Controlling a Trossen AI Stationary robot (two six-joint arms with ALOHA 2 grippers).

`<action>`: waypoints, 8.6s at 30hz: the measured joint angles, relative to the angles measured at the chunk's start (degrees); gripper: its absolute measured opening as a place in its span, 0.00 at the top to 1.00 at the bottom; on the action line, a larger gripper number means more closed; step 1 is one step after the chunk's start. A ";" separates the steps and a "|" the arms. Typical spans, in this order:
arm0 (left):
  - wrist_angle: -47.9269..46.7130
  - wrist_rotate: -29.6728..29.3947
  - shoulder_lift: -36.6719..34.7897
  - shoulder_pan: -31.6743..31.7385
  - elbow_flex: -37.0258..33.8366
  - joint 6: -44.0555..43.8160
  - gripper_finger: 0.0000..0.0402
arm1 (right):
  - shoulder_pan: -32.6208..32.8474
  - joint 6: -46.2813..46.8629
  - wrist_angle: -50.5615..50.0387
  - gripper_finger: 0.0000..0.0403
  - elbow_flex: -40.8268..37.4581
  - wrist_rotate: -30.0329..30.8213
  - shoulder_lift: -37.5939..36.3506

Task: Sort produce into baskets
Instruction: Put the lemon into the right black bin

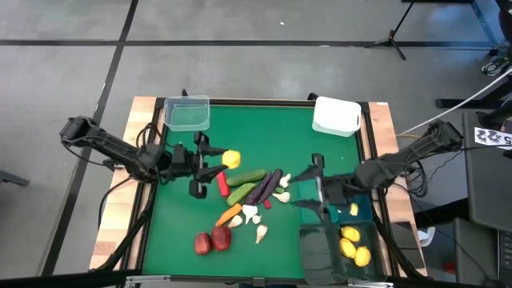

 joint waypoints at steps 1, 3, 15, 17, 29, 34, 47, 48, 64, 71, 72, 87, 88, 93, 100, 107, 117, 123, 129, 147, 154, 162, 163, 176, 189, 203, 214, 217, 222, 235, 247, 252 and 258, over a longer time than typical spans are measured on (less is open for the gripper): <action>1.37 0.30 0.57 0.00 0.00 -0.01 0.51 | -1.17 -0.38 1.48 0.32 0.00 -0.32 0.84; 4.02 0.53 2.15 0.05 0.00 -0.63 0.51 | -3.44 -2.62 4.96 0.32 0.00 -0.32 2.81; 15.90 0.78 9.78 4.10 0.00 -17.98 0.51 | -6.88 -29.59 16.63 0.32 -0.02 12.27 14.66; 15.86 0.50 10.27 5.00 0.00 -19.59 0.51 | -6.86 -33.94 19.68 0.32 -0.02 15.35 15.78; 15.66 -0.46 11.56 7.90 0.00 -25.92 0.51 | -6.90 -38.54 24.26 0.32 -0.02 23.63 16.41; 15.80 -0.44 11.54 8.11 0.01 -25.81 0.51 | -6.90 -39.71 23.85 0.32 0.60 25.69 16.43; 15.42 -0.46 11.54 8.11 0.02 -24.21 0.51 | -6.90 -38.86 17.80 0.17 7.82 34.30 17.90; 15.42 -0.46 11.54 8.11 0.02 -24.22 0.51 | -6.90 -38.87 17.42 0.16 7.85 34.31 17.90; 15.38 -0.46 11.52 8.11 0.02 -24.76 0.51 | -6.88 -37.34 13.48 0.09 9.05 25.89 18.93; 15.40 -0.46 11.49 8.22 0.07 -26.00 0.51 | -6.92 -38.30 10.79 0.04 13.87 28.08 22.96; 15.40 -0.46 11.49 8.22 0.07 -26.28 0.51 | -6.90 -38.91 10.28 0.05 14.55 28.93 23.75; 15.30 -0.55 11.49 8.20 0.07 -27.67 0.51 | -8.89 -39.39 11.33 0.08 18.58 30.67 25.94; 15.32 -0.55 11.49 8.20 0.07 -27.67 0.51 | -9.02 -39.37 11.47 0.08 18.60 29.60 25.92; 15.38 -0.52 11.49 8.20 0.07 -27.67 0.51 | -9.50 -38.68 10.18 0.08 18.58 26.15 25.96; 15.40 -0.50 11.49 8.20 0.07 -28.10 0.51 | -10.46 -38.50 10.10 0.08 18.58 24.56 25.96; 15.38 -0.54 11.49 8.20 0.07 -28.46 0.51 | -11.91 -38.70 10.10 0.08 18.58 20.22 25.94; 15.36 -0.48 11.49 8.17 0.07 -28.74 0.51 | -12.96 -39.35 11.31 0.08 18.58 18.11 25.92; 15.36 -0.26 11.49 8.17 0.07 -28.86 0.51 | -12.96 -39.13 11.44 0.08 18.56 17.17 25.93; 15.36 -0.30 11.49 8.20 0.07 -30.04 0.51 | -14.22 -39.07 11.41 0.08 18.56 15.59 25.92; 14.45 -0.35 11.49 8.20 0.04 -29.77 0.51 | -14.40 -37.11 11.29 0.32 18.53 15.60 25.94; 14.14 -0.48 11.47 8.20 0.04 -29.38 0.51 | -14.40 -36.99 11.10 0.33 18.53 16.26 25.94; 14.01 -0.55 11.47 8.20 0.04 -28.11 0.51 | -14.40 -37.21 11.06 0.35 18.51 17.69 25.94; 13.96 -0.55 11.47 8.20 0.04 -27.87 0.51 | -14.38 -37.28 11.06 0.35 18.51 17.69 25.94; 13.63 -0.42 11.49 6.52 0.04 -17.93 0.41 | -14.31 -37.38 11.08 0.36 18.51 17.65 25.96; 10.26 0.06 11.30 5.64 0.00 -14.62 0.19 | -13.41 -37.95 8.08 0.36 18.47 24.88 24.71; 6.78 -1.31 10.59 5.73 0.00 -14.03 0.19 | -5.04 -2.05 -39.66 0.36 18.53 37.01 15.32; -5.99 -1.39 4.33 7.20 0.00 -19.72 0.19 | 9.15 64.14 -87.44 0.36 18.53 6.45 6.97; -9.30 -1.15 3.29 7.41 0.00 -21.38 0.19 | 16.15 75.83 -90.47 0.36 18.39 1.70 6.99; -12.32 -1.07 2.88 7.39 0.00 -23.61 0.19 | 28.96 98.11 -87.51 0.36 14.70 -4.41 6.99; -13.17 -1.01 2.89 9.56 0.00 -25.66 0.19 | 44.25 128.97 -48.27 0.36 -3.64 -8.21 7.26; -13.41 -1.01 2.88 11.26 0.00 -27.05 0.19 | 44.11 129.97 -41.26 0.33 -7.69 -11.29 12.82; -13.42 -1.03 2.88 11.27 0.00 -27.03 0.19 | 44.11 130.45 -40.83 0.30 -7.69 -12.38 14.68; -13.41 -1.03 2.88 11.28 0.00 -26.94 0.19 | 44.11 132.36 -40.72 0.26 -7.69 -12.32 15.10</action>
